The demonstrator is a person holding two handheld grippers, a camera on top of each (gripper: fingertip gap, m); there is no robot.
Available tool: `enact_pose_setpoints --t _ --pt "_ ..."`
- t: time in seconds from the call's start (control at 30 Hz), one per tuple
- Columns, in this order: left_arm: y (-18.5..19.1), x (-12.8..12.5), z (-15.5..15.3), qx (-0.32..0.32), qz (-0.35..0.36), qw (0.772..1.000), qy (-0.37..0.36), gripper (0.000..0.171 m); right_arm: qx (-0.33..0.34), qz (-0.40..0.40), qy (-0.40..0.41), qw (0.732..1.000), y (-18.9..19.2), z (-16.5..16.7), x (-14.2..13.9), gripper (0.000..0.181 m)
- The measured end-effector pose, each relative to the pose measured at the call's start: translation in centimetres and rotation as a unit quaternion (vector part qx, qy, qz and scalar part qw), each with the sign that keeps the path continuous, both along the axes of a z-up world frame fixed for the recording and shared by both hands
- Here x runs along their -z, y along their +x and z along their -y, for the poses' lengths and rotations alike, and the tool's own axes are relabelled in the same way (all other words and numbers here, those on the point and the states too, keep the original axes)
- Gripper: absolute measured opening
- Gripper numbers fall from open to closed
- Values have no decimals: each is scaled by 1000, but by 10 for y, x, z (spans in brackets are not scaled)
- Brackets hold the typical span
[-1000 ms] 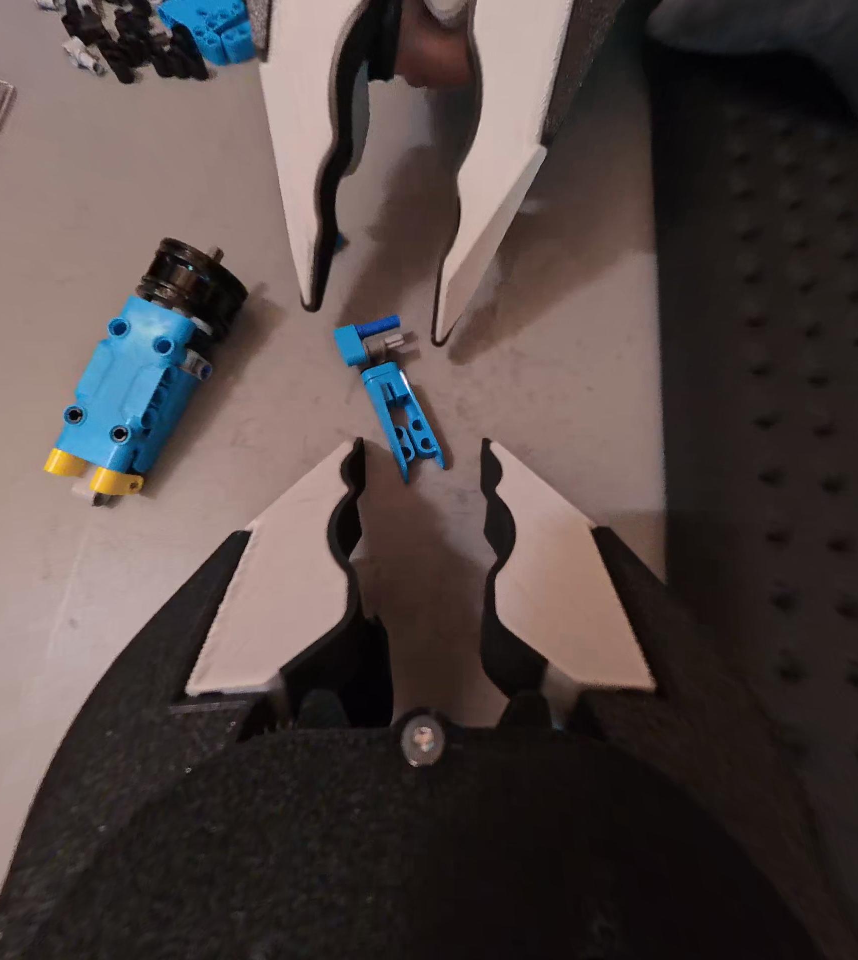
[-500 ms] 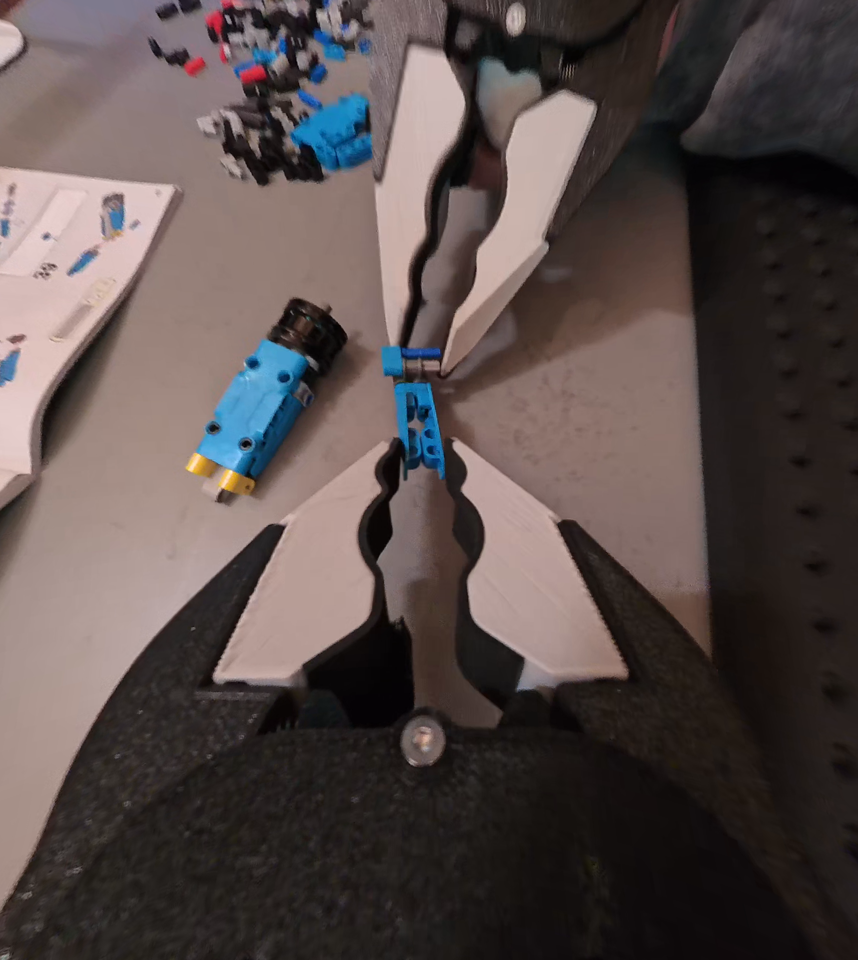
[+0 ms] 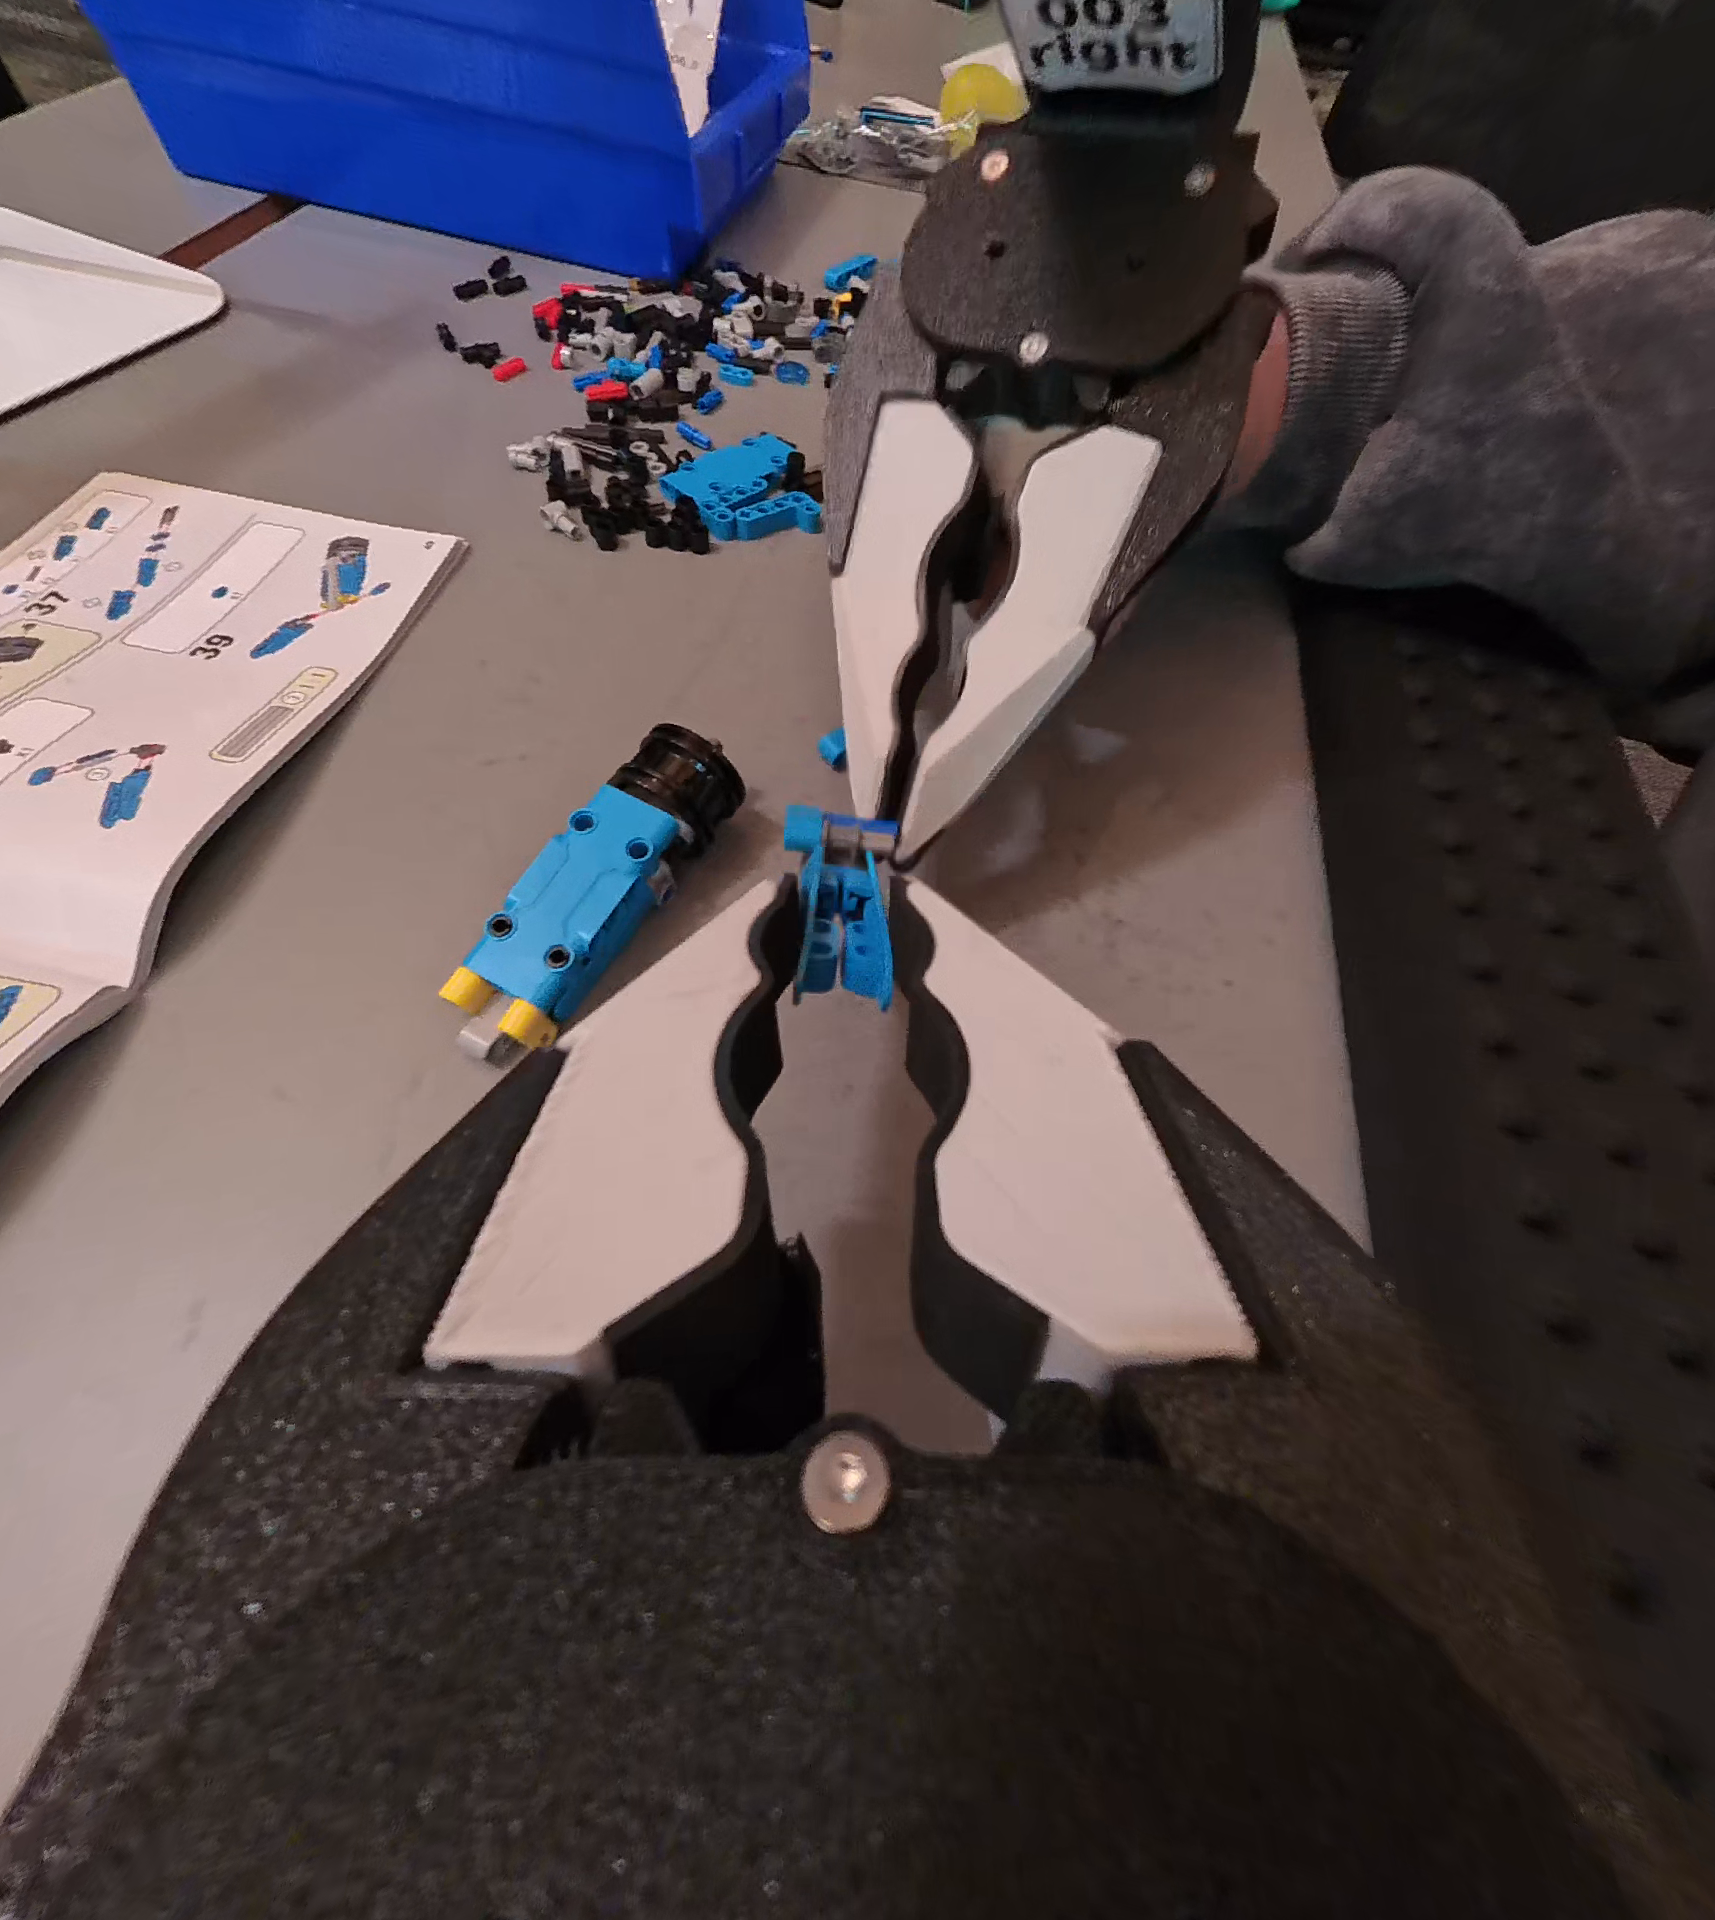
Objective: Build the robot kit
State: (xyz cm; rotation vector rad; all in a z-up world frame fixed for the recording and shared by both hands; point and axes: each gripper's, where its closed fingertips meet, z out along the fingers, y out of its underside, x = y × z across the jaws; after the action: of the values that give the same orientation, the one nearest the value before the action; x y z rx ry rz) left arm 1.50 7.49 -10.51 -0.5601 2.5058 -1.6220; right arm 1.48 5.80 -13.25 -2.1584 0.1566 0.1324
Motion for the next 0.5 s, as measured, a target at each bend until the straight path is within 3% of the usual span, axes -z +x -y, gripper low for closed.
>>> enact_pose_setpoints --t 0.17,0.43,0.5 --pt "2 14 -2 -3 6 999 42 15 4 -23 43 999 1 -3 -16 0" --pt "5 13 -8 -7 18 998 54 15 27 10 17 999 12 1 -8 0" --pt "5 12 -8 -8 16 999 51 14 23 23 33 999 12 0 -14 29"
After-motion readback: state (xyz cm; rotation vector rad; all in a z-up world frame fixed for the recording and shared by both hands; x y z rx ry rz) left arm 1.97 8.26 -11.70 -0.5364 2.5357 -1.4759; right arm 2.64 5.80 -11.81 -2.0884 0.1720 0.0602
